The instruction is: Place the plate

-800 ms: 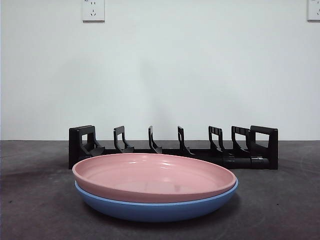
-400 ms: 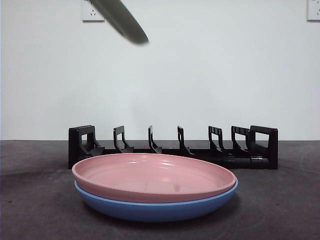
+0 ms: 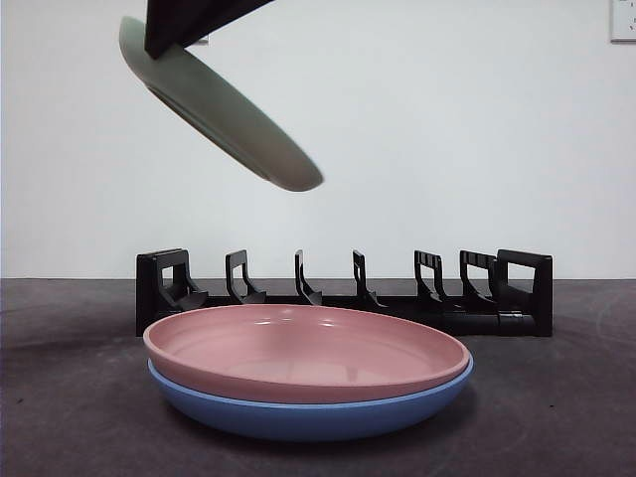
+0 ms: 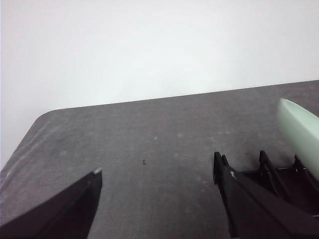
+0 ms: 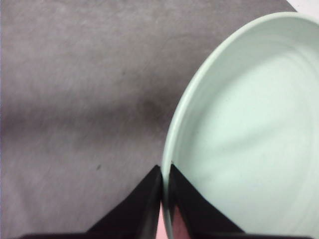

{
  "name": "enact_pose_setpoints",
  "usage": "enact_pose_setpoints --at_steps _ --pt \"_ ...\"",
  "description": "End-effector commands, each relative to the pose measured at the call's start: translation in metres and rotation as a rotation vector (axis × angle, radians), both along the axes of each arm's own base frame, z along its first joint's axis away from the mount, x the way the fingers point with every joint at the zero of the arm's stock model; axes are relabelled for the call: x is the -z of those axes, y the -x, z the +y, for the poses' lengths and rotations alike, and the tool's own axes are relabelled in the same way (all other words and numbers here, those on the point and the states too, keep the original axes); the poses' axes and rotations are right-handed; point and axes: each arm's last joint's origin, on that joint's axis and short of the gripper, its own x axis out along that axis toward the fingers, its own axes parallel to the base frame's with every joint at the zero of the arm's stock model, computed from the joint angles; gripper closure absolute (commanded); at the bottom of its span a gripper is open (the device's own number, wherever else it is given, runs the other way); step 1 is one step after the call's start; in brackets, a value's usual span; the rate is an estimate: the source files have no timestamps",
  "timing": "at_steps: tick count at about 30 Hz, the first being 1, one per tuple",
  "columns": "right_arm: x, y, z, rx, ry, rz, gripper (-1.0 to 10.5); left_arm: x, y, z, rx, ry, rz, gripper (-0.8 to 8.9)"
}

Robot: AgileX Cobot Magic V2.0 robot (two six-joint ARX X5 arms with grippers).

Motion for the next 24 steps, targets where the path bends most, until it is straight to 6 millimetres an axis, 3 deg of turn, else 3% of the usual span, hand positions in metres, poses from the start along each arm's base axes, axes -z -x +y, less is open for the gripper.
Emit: enact_pose_setpoints --at_steps 1,10,24 --pt "0.009 0.008 -0.007 0.004 0.012 0.006 9.3 -0.007 0.001 0.0 -0.004 0.012 -0.026 4.3" --pt "0.055 0.033 -0.02 0.005 0.184 0.04 9.3 -0.007 0.001 0.0 -0.004 0.012 -0.026 4.32" --pt "0.097 0.061 -0.023 -0.067 0.317 0.097 9.3 -0.006 0.001 0.0 -0.004 0.012 -0.025 4.38"
